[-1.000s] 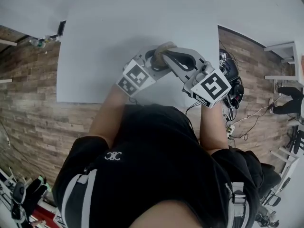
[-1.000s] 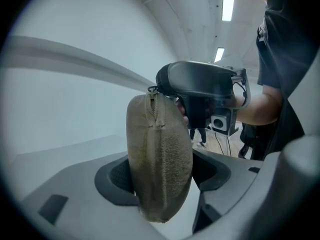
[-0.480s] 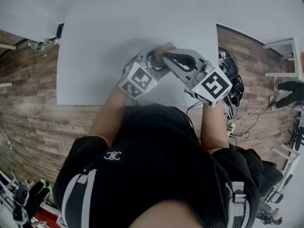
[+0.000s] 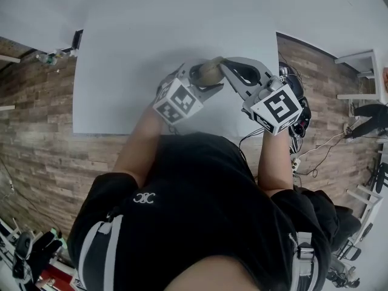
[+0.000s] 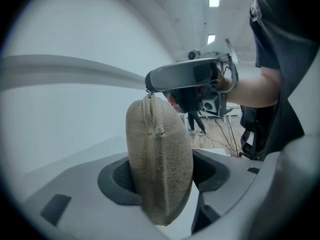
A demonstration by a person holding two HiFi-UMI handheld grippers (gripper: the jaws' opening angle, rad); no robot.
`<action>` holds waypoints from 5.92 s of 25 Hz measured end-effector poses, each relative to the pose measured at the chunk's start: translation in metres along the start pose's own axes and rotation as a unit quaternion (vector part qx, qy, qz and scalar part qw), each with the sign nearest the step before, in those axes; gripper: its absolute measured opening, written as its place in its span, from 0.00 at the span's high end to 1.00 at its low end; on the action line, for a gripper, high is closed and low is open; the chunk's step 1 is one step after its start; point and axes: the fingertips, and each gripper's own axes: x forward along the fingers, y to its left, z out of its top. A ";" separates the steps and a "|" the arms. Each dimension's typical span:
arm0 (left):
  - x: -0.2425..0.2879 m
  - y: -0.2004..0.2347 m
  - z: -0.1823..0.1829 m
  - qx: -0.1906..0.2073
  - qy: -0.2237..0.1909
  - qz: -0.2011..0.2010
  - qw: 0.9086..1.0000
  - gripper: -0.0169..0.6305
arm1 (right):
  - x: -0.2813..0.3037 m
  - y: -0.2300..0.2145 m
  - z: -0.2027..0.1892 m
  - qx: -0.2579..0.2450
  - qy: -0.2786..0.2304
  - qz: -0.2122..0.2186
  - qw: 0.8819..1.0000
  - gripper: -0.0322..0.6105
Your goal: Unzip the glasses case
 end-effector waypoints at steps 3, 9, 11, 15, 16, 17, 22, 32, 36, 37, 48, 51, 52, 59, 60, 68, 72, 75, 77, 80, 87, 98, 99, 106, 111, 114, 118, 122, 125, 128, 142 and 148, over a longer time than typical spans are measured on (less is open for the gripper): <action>-0.005 -0.003 -0.006 -0.004 0.000 0.000 1.000 0.54 | -0.007 -0.013 -0.011 0.008 0.018 -0.023 1.000 0.91; -0.011 -0.005 0.001 -0.039 -0.033 -0.024 0.998 0.54 | -0.006 -0.021 -0.019 0.035 0.015 -0.030 0.999 0.91; -0.017 -0.006 0.003 -0.045 -0.041 -0.036 0.997 0.54 | -0.007 -0.019 -0.019 0.045 0.009 -0.024 0.999 0.91; -0.035 -0.011 0.014 -0.108 -0.091 -0.082 0.987 0.54 | -0.008 -0.014 -0.017 0.068 -0.010 -0.011 0.998 0.91; -0.040 -0.011 0.018 -0.125 -0.107 -0.092 0.982 0.54 | -0.008 -0.012 -0.015 0.074 -0.017 -0.006 0.997 0.91; -0.045 -0.011 0.023 -0.140 -0.123 -0.101 0.977 0.54 | -0.009 -0.011 -0.014 0.079 -0.023 -0.002 0.997 0.91; -0.062 -0.006 0.040 -0.189 -0.178 -0.142 0.955 0.54 | -0.009 -0.007 -0.009 0.079 -0.033 0.018 0.996 0.91; -0.089 0.018 0.059 -0.268 -0.270 -0.154 0.912 0.54 | -0.003 0.004 -0.001 0.082 -0.045 0.042 0.995 0.91; -0.093 0.024 0.060 -0.276 -0.280 -0.149 0.907 0.54 | -0.001 0.005 -0.008 0.085 -0.041 0.044 0.995 0.91; -0.092 0.025 0.061 -0.277 -0.281 -0.148 0.907 0.54 | -0.002 0.005 -0.009 0.085 -0.040 0.044 0.995 0.91; -0.098 0.044 0.068 -0.303 -0.315 -0.133 0.890 0.54 | 0.000 0.006 -0.033 0.096 -0.018 0.047 0.994 0.91; -0.101 0.054 0.069 -0.325 -0.339 -0.127 0.873 0.54 | 0.000 0.007 -0.039 0.098 -0.012 0.050 0.994 0.91; -0.103 0.056 0.068 -0.331 -0.344 -0.125 0.870 0.54 | 0.001 0.009 -0.040 0.100 -0.009 0.052 0.994 0.91; -0.106 0.065 0.062 -0.349 -0.351 -0.112 0.862 0.54 | 0.016 0.042 -0.072 0.089 0.045 0.079 0.992 0.91; -0.104 0.065 0.062 -0.350 -0.349 -0.112 0.862 0.54 | 0.017 0.044 -0.074 0.092 0.046 0.082 0.991 0.91; -0.100 0.061 0.065 -0.357 -0.346 -0.120 0.859 0.54 | 0.028 0.073 -0.080 0.110 0.052 0.129 0.984 0.91; -0.103 0.058 0.075 -0.355 -0.360 -0.133 0.852 0.54 | 0.033 0.091 -0.069 0.187 0.009 0.177 0.966 0.91; -0.102 0.055 0.076 -0.356 -0.360 -0.134 0.852 0.54 | 0.035 0.094 -0.069 0.198 0.008 0.188 0.962 0.91; -0.104 0.056 0.075 -0.360 -0.367 -0.132 0.847 0.54 | 0.032 0.089 -0.070 0.201 0.008 0.190 0.961 0.91; -0.106 0.059 0.076 -0.363 -0.376 -0.130 0.843 0.54 | 0.019 0.078 -0.076 0.203 0.022 0.198 0.959 0.85; -0.101 0.043 0.077 -0.359 -0.358 -0.190 0.841 0.53 | -0.011 0.036 -0.034 0.289 -0.074 0.194 0.935 0.50; -0.063 0.035 0.059 -0.368 -0.267 -0.153 0.877 0.48 | 0.012 0.050 -0.065 0.236 0.005 0.167 0.957 0.53; -0.060 0.038 0.054 -0.368 -0.255 -0.137 0.883 0.41 | 0.014 0.047 -0.067 0.236 0.006 0.157 0.959 0.53; -0.056 0.055 0.016 -0.353 -0.175 -0.042 0.918 0.24 | 0.016 0.000 -0.094 0.272 0.027 0.028 0.962 0.54; -0.071 0.088 -0.049 -0.322 -0.022 0.169 0.931 0.97 | 0.024 -0.013 -0.149 0.238 0.145 -0.055 0.959 0.54; -0.073 0.087 -0.064 -0.329 0.006 0.194 0.924 0.97 | 0.031 -0.008 -0.176 0.213 0.201 -0.075 0.953 0.54; -0.074 0.079 -0.059 -0.350 -0.012 0.172 0.921 0.97 | 0.039 0.000 -0.210 0.186 0.261 -0.094 0.943 0.54; -0.074 0.076 -0.060 -0.334 0.002 0.172 0.927 0.97 | 0.043 0.006 -0.242 0.174 0.307 -0.107 0.930 0.54; -0.078 0.075 -0.069 -0.332 0.016 0.180 0.926 0.97 | 0.046 0.011 -0.262 0.140 0.344 -0.105 0.923 0.54; -0.084 0.074 -0.079 -0.330 0.029 0.187 0.925 0.97 | 0.048 0.018 -0.269 0.094 0.373 -0.097 0.918 0.54; -0.087 0.075 -0.083 -0.337 0.021 0.171 0.926 0.97 | 0.038 -0.022 -0.150 0.161 0.095 -0.200 0.962 0.93; -0.089 0.078 -0.088 -0.336 0.019 0.164 0.928 0.97 | 0.026 -0.038 -0.105 0.157 0.039 -0.225 0.961 0.93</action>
